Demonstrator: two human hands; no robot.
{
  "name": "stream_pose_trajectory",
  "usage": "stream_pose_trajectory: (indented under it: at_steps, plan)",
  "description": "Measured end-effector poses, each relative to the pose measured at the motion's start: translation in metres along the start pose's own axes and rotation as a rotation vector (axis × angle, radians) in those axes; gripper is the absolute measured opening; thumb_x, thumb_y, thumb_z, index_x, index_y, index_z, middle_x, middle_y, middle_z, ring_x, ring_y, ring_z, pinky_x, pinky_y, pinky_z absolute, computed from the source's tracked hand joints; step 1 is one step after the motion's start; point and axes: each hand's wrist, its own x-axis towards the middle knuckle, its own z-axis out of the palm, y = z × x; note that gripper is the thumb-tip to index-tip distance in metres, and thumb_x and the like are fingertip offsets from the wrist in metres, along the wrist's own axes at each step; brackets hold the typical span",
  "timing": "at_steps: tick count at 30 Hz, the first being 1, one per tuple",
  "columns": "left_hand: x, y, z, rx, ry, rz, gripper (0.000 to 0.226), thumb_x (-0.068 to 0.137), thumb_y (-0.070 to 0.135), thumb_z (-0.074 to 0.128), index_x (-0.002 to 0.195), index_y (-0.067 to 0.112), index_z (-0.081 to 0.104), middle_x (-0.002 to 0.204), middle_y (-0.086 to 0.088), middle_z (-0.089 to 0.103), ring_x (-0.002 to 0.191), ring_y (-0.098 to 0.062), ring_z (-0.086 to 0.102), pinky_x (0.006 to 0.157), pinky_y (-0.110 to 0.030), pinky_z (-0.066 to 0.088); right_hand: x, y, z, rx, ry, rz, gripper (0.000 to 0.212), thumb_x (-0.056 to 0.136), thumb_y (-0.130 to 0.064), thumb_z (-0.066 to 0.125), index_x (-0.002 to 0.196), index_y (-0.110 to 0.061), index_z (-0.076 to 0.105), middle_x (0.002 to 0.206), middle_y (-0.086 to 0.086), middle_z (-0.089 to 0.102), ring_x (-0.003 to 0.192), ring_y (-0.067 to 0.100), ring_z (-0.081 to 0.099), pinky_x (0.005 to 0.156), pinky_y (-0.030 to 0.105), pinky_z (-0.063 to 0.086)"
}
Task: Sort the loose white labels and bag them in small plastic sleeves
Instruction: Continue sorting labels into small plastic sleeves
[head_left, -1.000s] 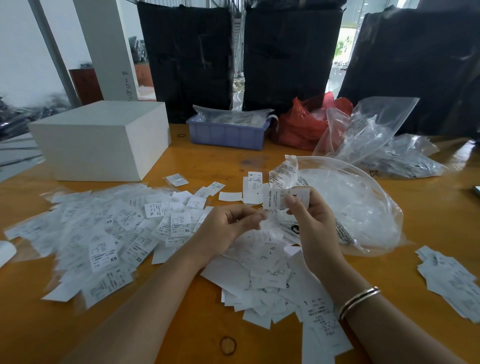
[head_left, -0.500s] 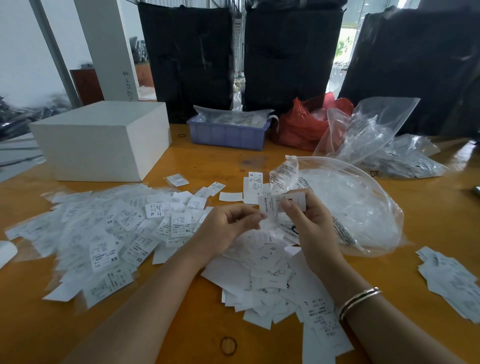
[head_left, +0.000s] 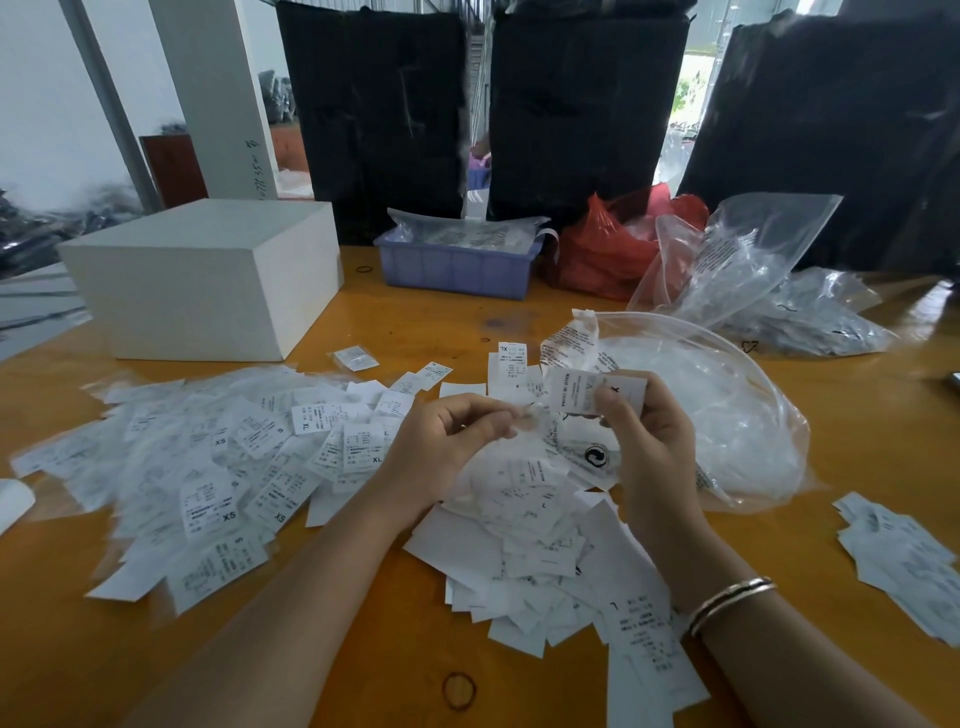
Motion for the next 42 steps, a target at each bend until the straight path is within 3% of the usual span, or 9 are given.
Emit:
stream_pose_trajectory:
  at_steps: [14,21,24,29,33,36,38,40,42]
  plan:
    - [-0.001,0.002,0.001,-0.017,-0.031,0.006,0.016,0.089,0.016,0.062,0.088,0.030,0.070,0.082,0.020,0.072,0.081,0.002,0.068,0.069,-0.006,0.047,0.001,0.001,0.001,-0.007,-0.021,0.070,0.020,0.091,-0.015,0.058,0.076,-0.026,0.065,0.075,-0.005,0.069,0.072,0.011,0.067,0.058,0.021,0.052]
    - [0.000,0.000,0.000,-0.005,0.000,0.010,0.016,0.088,0.016,0.065,0.086,0.031,0.071,0.085,0.019,0.072,0.082,0.002,0.067,0.067,-0.006,0.047,0.002,0.005,0.000,-0.072,-0.083,0.100,0.006,0.090,-0.015,0.060,0.087,-0.010,0.062,0.077,0.002,0.069,0.073,0.019,0.068,0.061,0.028,0.055]
    - [0.001,-0.001,0.000,-0.019,0.001,0.005,0.017,0.086,0.014,0.067,0.085,0.030,0.071,0.085,0.019,0.072,0.082,0.002,0.067,0.067,-0.008,0.049,0.001,0.006,0.000,-0.154,-0.117,0.078,0.006,0.091,-0.013,0.060,0.086,-0.011,0.062,0.077,0.008,0.067,0.072,0.028,0.065,0.064,0.038,0.054]
    - [0.001,-0.001,0.001,0.003,0.010,0.022,0.019,0.083,0.013,0.070,0.082,0.032,0.069,0.081,0.021,0.071,0.077,0.004,0.066,0.064,-0.006,0.047,-0.002,0.005,0.002,-0.329,-0.202,0.035,0.007,0.089,-0.018,0.061,0.083,-0.021,0.064,0.078,-0.003,0.068,0.070,0.018,0.065,0.061,0.034,0.053]
    - [0.001,-0.002,0.000,0.017,-0.008,0.025,0.016,0.083,0.015,0.070,0.086,0.031,0.070,0.085,0.019,0.071,0.081,0.001,0.066,0.066,-0.008,0.049,-0.002,0.004,0.007,-0.412,-0.261,0.014,0.010,0.091,-0.016,0.058,0.085,-0.024,0.060,0.082,-0.013,0.069,0.071,0.006,0.067,0.058,0.021,0.054]
    - [0.002,-0.001,0.001,0.036,-0.035,0.004,0.016,0.083,0.017,0.069,0.087,0.033,0.068,0.083,0.023,0.070,0.079,0.003,0.066,0.064,-0.007,0.048,-0.004,0.004,0.007,-0.430,-0.358,0.056,0.016,0.097,-0.019,0.047,0.103,-0.030,0.058,0.084,-0.016,0.067,0.075,0.001,0.064,0.066,0.022,0.051]
    - [0.001,-0.001,0.003,0.035,-0.061,0.003,0.016,0.082,0.020,0.069,0.088,0.035,0.066,0.081,0.025,0.070,0.077,0.004,0.066,0.064,-0.006,0.048,-0.006,0.007,0.007,-0.504,-0.482,0.117,0.031,0.100,-0.033,0.036,0.128,-0.043,0.044,0.100,-0.032,0.059,0.102,-0.005,0.054,0.091,0.026,0.042]
    - [0.001,-0.001,0.004,0.032,-0.071,0.010,0.016,0.081,0.023,0.068,0.089,0.035,0.066,0.083,0.024,0.070,0.078,0.004,0.066,0.066,-0.007,0.048,-0.008,0.011,0.007,-0.597,-0.583,0.147,0.044,0.099,-0.047,0.025,0.142,-0.055,0.016,0.137,-0.035,0.027,0.134,-0.004,0.021,0.112,0.032,0.014]
    - [0.001,-0.003,0.003,0.053,-0.057,0.019,0.016,0.082,0.021,0.069,0.089,0.035,0.066,0.082,0.023,0.070,0.078,0.003,0.066,0.066,-0.008,0.048,-0.009,0.013,0.010,-0.684,-0.645,0.140,0.051,0.095,-0.055,0.018,0.141,-0.056,-0.005,0.142,-0.032,0.004,0.133,-0.011,-0.002,0.109,0.027,-0.008]
